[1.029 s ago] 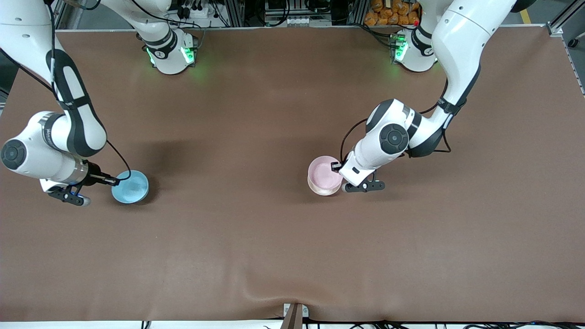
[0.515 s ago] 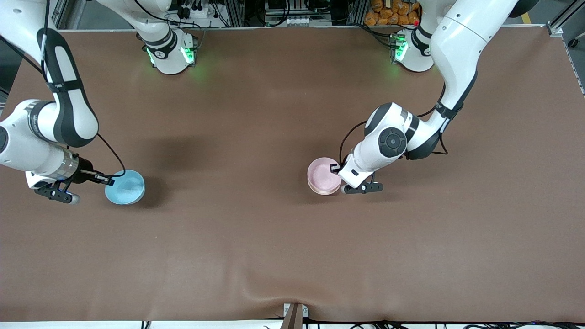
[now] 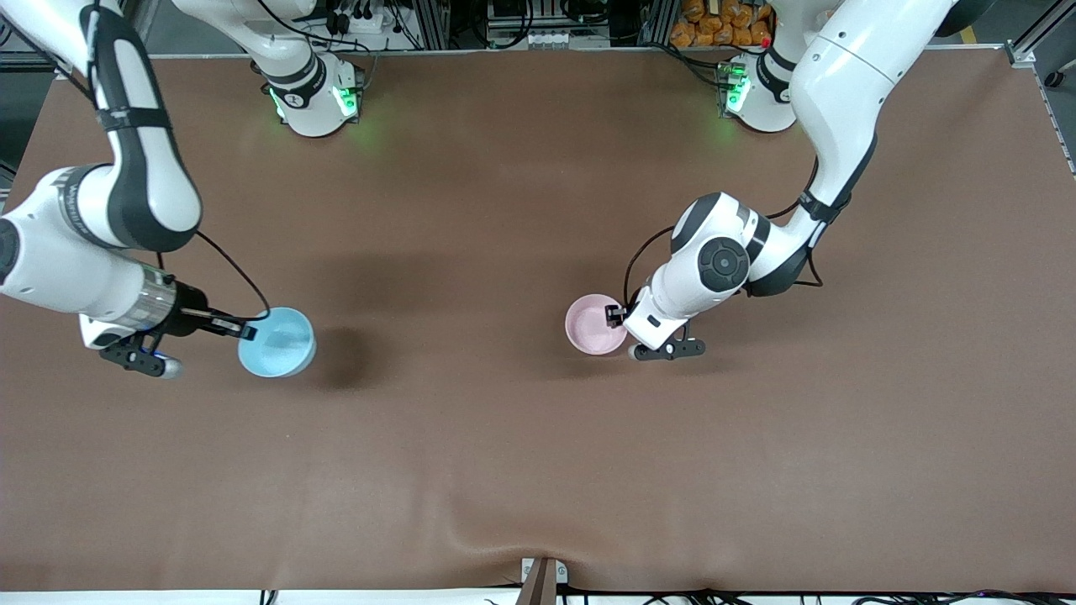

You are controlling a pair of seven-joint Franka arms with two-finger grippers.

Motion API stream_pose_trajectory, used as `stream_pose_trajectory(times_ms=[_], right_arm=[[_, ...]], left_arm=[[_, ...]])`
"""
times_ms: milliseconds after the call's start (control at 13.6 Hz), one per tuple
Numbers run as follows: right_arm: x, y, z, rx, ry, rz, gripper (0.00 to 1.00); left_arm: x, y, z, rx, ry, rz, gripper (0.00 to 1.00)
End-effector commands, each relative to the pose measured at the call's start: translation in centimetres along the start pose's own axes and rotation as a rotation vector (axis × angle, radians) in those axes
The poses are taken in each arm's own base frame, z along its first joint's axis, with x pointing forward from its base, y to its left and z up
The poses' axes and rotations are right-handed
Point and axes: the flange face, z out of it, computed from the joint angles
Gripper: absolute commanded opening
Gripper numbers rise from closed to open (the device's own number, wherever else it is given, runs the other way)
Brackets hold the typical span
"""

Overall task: Stack pink and blue bowls on white bowl
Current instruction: 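Open the left gripper and lift the blue bowl with the right gripper, then carry the blue bowl toward the pink bowl while the left gripper withdraws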

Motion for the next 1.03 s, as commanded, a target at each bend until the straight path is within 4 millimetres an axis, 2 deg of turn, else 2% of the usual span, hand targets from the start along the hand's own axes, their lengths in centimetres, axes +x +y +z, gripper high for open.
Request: stream_pose_trajectory(times_ms=[0, 74, 221, 294, 441, 662, 735, 809, 956], right_arm=[[-1.0, -3.7, -0.5, 0.014, 0.004, 0.057, 0.0], [-1.7, -5.2, -0.1, 0.011, -0.001, 0.07, 0.0], [-3.9, -9.3, 0.7, 0.006, -0.006, 0.084, 0.0], [-4.9, -11.5, 1.2, 0.008, -0.001, 0.09, 0.0], [-7.6, -16.0, 2.9, 0.015, 0.01, 0.136, 0.0], [-11.4, -21.8, 4.8, 0.01, -0.009, 0.239, 0.0], [-12.9, -23.9, 5.4, 0.007, -0.016, 0.276, 0.0], [-14.5, -25.9, 6.3, 0.001, -0.023, 0.307, 0.0], [-17.0, -29.9, 9.0, -0.011, -0.034, 0.352, 0.0]], left_arm=[[1.8, -1.1, -5.8, 0.003, 0.082, -0.044, 1.0], [2.5, -2.2, -8.7, 0.018, 0.099, -0.058, 1.0], [4.2, -6.2, -14.6, 0.048, 0.137, -0.058, 1.0], [4.6, -8.1, -17.4, 0.067, 0.152, -0.039, 1.0], [4.5, -10.3, -23.0, 0.093, 0.196, -0.054, 1.0], [3.7, -11.1, -30.9, 0.153, 0.141, -0.094, 1.0], [3.7, -11.9, -33.1, 0.165, 0.119, -0.115, 1.0], [3.6, -13.2, -34.8, 0.177, 0.1, -0.137, 1.0], [2.0, -14.4, -38.1, 0.2, 0.11, -0.111, 1.0]])
